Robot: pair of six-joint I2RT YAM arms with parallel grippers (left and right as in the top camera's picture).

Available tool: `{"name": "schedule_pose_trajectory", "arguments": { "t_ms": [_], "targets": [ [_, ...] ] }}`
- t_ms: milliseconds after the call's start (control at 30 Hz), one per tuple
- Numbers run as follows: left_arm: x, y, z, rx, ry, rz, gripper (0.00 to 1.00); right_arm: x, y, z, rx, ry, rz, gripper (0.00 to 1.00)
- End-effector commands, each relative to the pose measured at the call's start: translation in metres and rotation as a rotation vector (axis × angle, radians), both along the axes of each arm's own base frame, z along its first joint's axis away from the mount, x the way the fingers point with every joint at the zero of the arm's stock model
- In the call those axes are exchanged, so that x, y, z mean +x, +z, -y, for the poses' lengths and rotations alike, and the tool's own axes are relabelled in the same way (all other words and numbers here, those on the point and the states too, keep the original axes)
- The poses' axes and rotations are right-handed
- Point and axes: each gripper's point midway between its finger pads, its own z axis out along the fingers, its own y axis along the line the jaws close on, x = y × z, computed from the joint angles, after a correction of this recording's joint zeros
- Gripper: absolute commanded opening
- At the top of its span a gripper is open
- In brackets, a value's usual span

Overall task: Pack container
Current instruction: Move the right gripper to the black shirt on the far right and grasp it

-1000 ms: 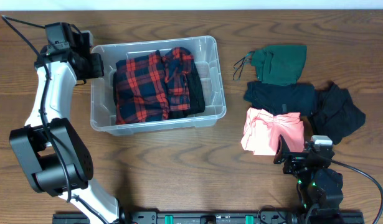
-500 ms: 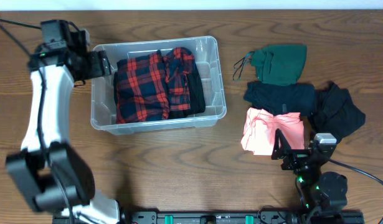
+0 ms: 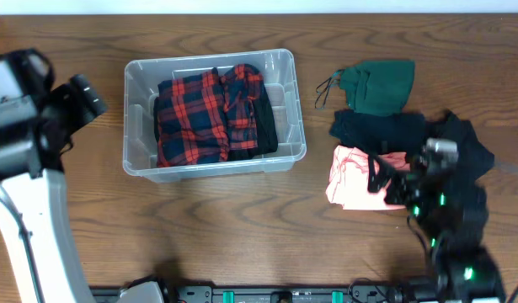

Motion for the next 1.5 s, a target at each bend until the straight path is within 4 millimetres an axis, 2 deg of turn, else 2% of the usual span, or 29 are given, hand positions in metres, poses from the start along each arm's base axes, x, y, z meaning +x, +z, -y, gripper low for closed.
{"name": "schedule_pose_trajectory", "arguments": {
  "t_ms": [0, 67, 167, 233, 300, 367, 433, 500, 533, 733, 800, 900, 1067, 1167, 1333, 1467],
  "targets": [
    [-0.024, 0.016, -0.018, 0.012, 0.145, 0.041, 0.98, 0.029, 0.017, 0.004, -0.079, 0.008, -0.076, 0.99],
    [-0.033, 0.019, -0.021, 0.012, 0.164, 0.042, 0.98, 0.048, 0.025, 0.002, -0.116, 0.031, -0.121, 0.99],
    [-0.036, 0.02, -0.023, 0.014, 0.172, 0.046, 0.98, 0.082, 0.04, -0.002, -0.14, 0.061, -0.151, 0.99],
    [-0.036, 0.02, -0.023, 0.013, 0.172, 0.044, 0.98, 0.093, 0.042, -0.005, -0.147, 0.085, -0.18, 0.99],
    [-0.035, 0.02, -0.023, 0.013, 0.172, 0.044, 0.98, 0.103, 0.038, 0.001, -0.171, 0.08, -0.208, 0.99],
    [-0.035, 0.02, -0.023, 0.013, 0.172, 0.044, 0.98, 0.107, 0.03, 0.02, -0.112, -0.015, -0.267, 0.99],
    [-0.035, 0.02, -0.023, 0.013, 0.172, 0.044, 0.98, 0.103, 0.017, 0.048, -0.028, -0.144, -0.344, 0.99],
    [-0.035, 0.02, -0.023, 0.013, 0.172, 0.044, 0.98, 0.09, 0.001, 0.087, 0.032, -0.283, -0.431, 0.99],
    [-0.035, 0.02, -0.023, 0.013, 0.172, 0.044, 0.98, 0.077, -0.008, 0.113, 0.056, -0.358, -0.486, 0.99],
    [-0.035, 0.02, -0.023, 0.013, 0.172, 0.044, 0.98, 0.032, -0.02, 0.177, 0.194, -0.498, -0.571, 0.99],
    [-0.035, 0.02, -0.023, 0.013, 0.172, 0.044, 0.98, 0.026, -0.021, 0.187, 0.228, -0.484, -0.556, 0.99],
    [-0.035, 0.02, -0.023, 0.013, 0.172, 0.044, 0.98, 0.014, -0.033, 0.209, 0.291, -0.532, -0.569, 0.99],
    [-0.035, 0.02, -0.023, 0.013, 0.172, 0.044, 0.98, 0.006, -0.074, 0.231, 0.447, -0.571, -0.607, 0.99],
    [-0.035, 0.02, -0.023, 0.013, 0.172, 0.044, 0.98, 0.005, -0.1, 0.244, 0.461, -0.577, -0.626, 0.99],
    [-0.035, 0.02, -0.023, 0.013, 0.172, 0.044, 0.98, 0.01, -0.141, 0.246, 0.491, -0.521, -0.681, 0.99],
    [-0.035, 0.02, -0.023, 0.013, 0.172, 0.044, 0.98, 0.023, -0.156, 0.237, 0.545, -0.42, -0.657, 0.99]
  ]
}}
